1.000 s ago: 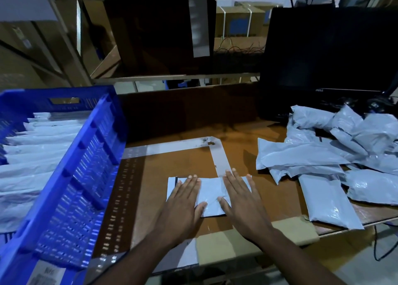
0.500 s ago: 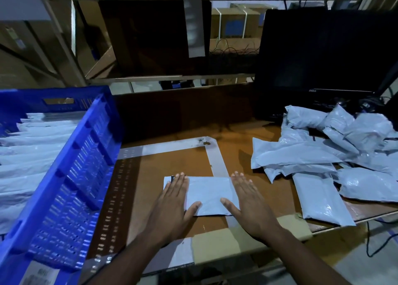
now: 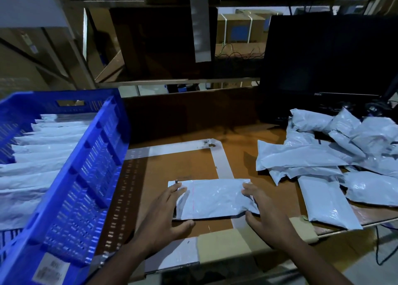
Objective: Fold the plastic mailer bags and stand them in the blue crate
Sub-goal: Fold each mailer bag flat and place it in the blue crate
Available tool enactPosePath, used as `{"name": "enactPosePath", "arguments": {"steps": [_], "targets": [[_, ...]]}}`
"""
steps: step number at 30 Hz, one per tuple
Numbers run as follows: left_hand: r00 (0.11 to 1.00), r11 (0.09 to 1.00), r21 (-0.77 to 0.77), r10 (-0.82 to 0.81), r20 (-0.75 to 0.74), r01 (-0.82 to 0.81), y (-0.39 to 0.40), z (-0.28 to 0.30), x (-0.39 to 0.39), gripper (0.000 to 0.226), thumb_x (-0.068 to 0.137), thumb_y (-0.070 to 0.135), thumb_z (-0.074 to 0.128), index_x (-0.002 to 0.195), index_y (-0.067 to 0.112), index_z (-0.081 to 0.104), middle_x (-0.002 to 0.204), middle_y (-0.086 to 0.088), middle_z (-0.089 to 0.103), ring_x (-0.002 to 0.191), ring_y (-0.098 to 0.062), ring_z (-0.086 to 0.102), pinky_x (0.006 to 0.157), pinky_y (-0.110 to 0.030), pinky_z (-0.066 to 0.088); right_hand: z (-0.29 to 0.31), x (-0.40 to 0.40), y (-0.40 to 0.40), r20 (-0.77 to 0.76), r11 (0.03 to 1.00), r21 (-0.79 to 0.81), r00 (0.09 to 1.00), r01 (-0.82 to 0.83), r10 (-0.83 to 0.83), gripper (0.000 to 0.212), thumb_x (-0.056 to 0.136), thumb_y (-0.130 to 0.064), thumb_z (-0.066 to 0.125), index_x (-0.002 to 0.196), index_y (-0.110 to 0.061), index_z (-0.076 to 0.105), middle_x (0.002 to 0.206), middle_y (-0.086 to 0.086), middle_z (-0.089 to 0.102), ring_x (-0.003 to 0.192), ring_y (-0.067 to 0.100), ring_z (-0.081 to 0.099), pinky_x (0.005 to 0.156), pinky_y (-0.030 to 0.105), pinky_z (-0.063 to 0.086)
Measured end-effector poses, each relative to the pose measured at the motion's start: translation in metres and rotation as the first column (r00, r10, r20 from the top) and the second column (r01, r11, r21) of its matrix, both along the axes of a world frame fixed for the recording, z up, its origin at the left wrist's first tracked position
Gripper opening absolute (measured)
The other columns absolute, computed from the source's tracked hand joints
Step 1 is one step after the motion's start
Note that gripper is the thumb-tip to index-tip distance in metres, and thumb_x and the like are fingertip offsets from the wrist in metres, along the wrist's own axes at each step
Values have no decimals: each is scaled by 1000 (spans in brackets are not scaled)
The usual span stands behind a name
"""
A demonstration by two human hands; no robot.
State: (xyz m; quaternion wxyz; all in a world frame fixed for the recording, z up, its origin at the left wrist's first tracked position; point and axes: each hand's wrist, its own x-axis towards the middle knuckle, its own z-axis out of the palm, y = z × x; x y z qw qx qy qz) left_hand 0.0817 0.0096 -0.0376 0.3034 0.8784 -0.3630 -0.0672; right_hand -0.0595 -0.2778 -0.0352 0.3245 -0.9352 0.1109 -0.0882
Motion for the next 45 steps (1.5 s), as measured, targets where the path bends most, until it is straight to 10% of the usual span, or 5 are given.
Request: {"name": "enactPosePath", "arguments": {"steps": [7,14,21,27,45], "targets": [[984,985,-141,116,138,-97,-8,12,17,56,81,2,72,121,40,64,125,23,56,124,0,52,93,-30,51,13,12,-4,130,997,15,988,80,-82,32,97,-24,63,123,-40,57,131,-16,61,123,0,53,100,27,50],[909,822,-470,130,-395,-321,-12,61,27,20,92,25,72,109,17,76,102,4,78,96,-17,75,76,-34,61,61,32,-8,120,919,355,967,172,-227,16,102,-37,51,97,-34,66,88,-15,70,86,-4,63,63,11,48],[877,658,-598,227,-423,-458,-13,104,27,32,97,31,56,68,19,63,55,7,60,53,-3,55,50,-23,44,82,64,8,140,779,622,966,86,-218,42,98,-55,39,98,-25,68,90,-2,71,86,12,68,70,31,54],[868,545,-678,253,-428,-493,4,131,27,46,97,41,62,94,-3,72,89,-26,73,82,-43,71,73,-52,57,100,84,18,214,692,721,964,-47,-158,31,105,-37,38,109,-28,67,94,-19,74,89,-3,68,65,12,52],[846,443,-773,487,-218,-454,186,249,53,26,82,36,81,98,16,77,95,-11,72,90,-24,59,83,-39,50,215,154,146,540,703,428,785,-567,304,9,97,-14,61,102,-17,67,96,-5,73,88,10,71,67,22,57]]}}
